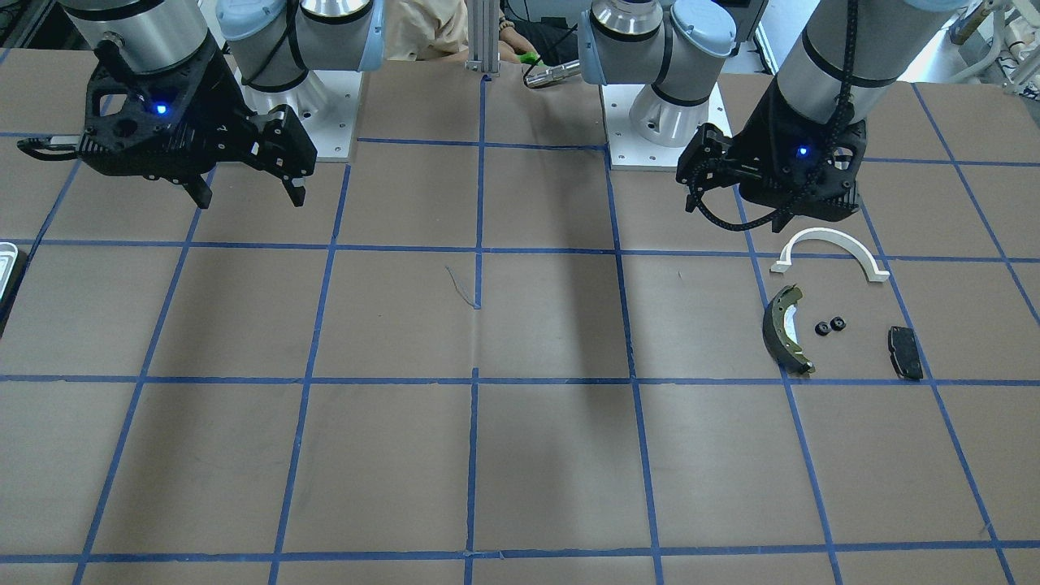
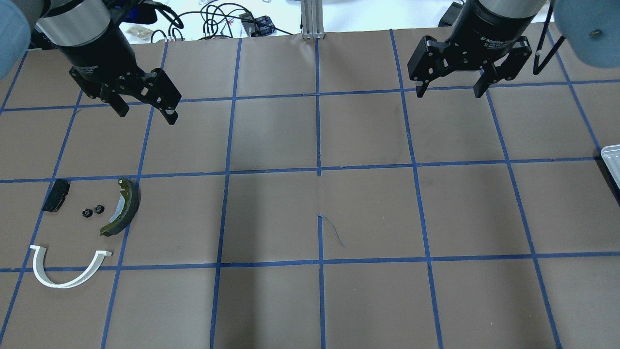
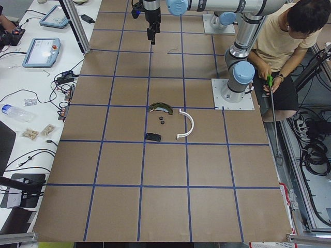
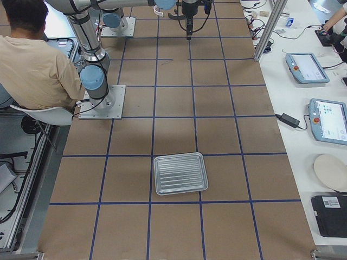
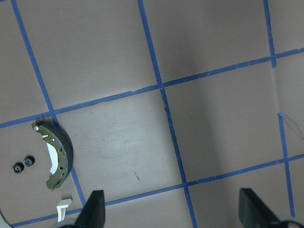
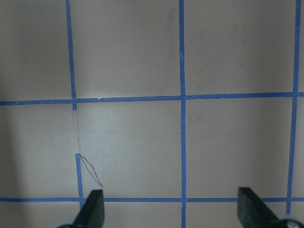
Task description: Place bearing gear from tray to pile
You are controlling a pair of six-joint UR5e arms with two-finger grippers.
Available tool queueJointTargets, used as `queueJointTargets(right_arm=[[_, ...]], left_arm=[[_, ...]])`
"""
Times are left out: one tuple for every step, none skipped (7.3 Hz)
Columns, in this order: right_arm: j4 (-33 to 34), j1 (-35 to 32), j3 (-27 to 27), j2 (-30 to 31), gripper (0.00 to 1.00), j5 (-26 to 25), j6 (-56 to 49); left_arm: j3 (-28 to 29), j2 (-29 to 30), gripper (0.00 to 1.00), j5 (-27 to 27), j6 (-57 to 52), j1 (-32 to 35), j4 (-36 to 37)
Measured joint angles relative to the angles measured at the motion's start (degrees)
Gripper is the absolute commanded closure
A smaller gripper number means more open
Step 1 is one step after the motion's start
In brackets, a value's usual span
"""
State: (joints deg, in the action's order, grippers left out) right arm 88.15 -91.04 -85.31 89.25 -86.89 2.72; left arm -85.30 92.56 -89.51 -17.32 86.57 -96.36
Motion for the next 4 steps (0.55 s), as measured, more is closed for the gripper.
queueJointTargets(right_arm=[[0.00, 0.03, -0.05, 0.05, 0.00, -0.95, 0.23], [0.00, 0.06, -0.08, 0.09, 0.00, -1.47, 0.31], [0.00, 0.05, -0.10, 0.12, 0.00, -1.66, 0.32], [0.00, 0.03, -0.24, 0.16, 0.00, -1.74, 0.21]], left_arm=[[-0.08, -0.01, 0.00, 0.02, 0.11, 0.02, 0.07], [-0.02, -0.04, 0.00, -0.01, 0.16, 0.02, 0.13], [0.04, -0.10, 0.00, -0.08, 0.17, 0.03, 0.13], [0.05, -0.12, 0.00, -0.08, 0.21, 0.06, 0.12]])
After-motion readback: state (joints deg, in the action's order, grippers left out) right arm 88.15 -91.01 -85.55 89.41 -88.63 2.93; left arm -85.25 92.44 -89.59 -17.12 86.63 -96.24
